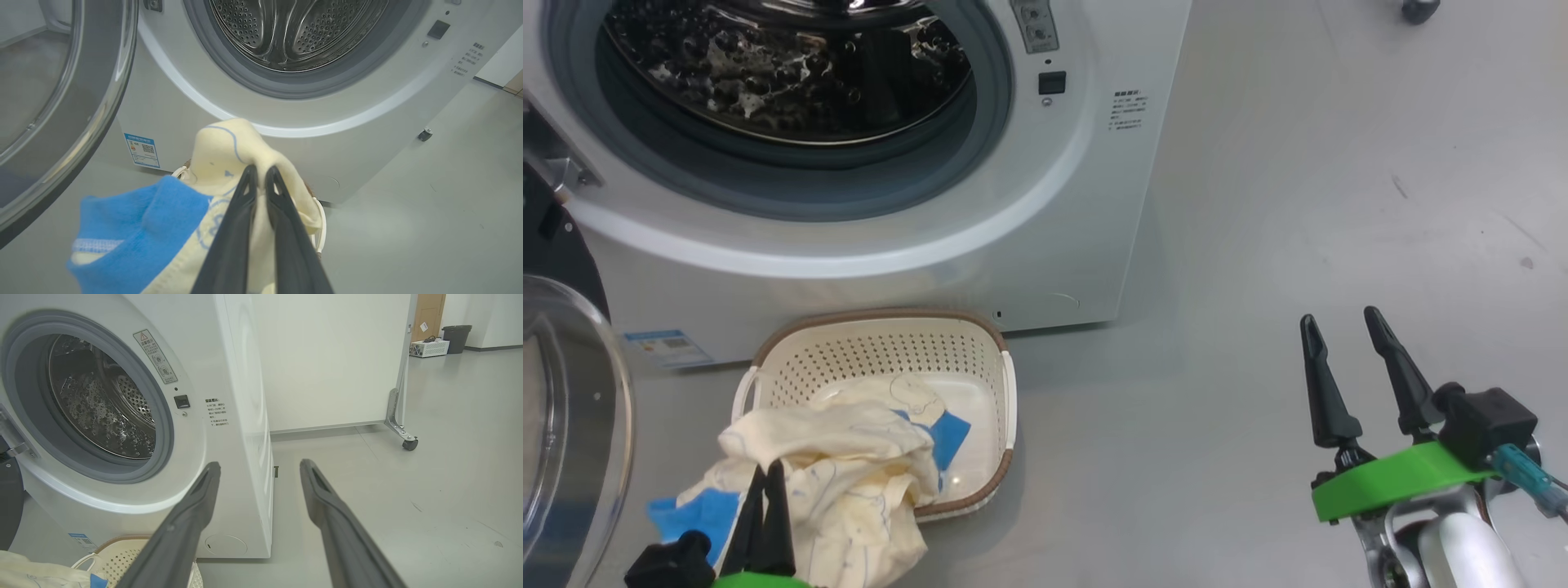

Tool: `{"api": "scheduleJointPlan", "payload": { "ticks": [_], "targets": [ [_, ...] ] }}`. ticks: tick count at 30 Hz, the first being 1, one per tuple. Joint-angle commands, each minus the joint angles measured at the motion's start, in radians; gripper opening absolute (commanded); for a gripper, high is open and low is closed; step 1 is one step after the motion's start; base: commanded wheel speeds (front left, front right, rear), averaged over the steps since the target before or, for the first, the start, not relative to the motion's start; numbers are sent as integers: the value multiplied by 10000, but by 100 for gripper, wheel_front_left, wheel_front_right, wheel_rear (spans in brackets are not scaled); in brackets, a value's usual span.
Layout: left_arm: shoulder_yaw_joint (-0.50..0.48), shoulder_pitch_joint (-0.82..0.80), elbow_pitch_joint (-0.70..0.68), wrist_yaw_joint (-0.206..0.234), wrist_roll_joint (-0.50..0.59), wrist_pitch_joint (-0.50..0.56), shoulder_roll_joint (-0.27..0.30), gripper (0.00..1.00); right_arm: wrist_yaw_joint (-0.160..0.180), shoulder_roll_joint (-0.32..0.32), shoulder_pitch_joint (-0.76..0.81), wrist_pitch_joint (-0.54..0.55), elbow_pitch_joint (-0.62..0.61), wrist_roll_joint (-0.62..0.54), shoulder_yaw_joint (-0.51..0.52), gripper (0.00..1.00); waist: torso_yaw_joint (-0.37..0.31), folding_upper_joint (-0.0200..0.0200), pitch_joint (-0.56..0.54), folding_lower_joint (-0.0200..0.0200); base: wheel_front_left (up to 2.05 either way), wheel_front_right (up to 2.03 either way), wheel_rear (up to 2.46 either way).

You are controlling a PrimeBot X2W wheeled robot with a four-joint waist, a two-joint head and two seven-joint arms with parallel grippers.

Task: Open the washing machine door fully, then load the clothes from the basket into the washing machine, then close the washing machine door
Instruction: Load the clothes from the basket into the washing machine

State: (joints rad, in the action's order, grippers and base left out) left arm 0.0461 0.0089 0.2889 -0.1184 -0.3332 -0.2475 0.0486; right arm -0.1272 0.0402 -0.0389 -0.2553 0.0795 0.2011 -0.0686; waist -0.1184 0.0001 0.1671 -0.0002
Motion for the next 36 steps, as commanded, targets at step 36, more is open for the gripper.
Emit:
{"api": "scheduleJointPlan", "payload": {
  "ticks": [36],
  "targets": [
    [-249,1245,-2411,308,-50,-143,17,0,-35,100,637,-65,-383,-444,-39,100,-203,-1,-1056,2,0,0,0]
  ]
}}
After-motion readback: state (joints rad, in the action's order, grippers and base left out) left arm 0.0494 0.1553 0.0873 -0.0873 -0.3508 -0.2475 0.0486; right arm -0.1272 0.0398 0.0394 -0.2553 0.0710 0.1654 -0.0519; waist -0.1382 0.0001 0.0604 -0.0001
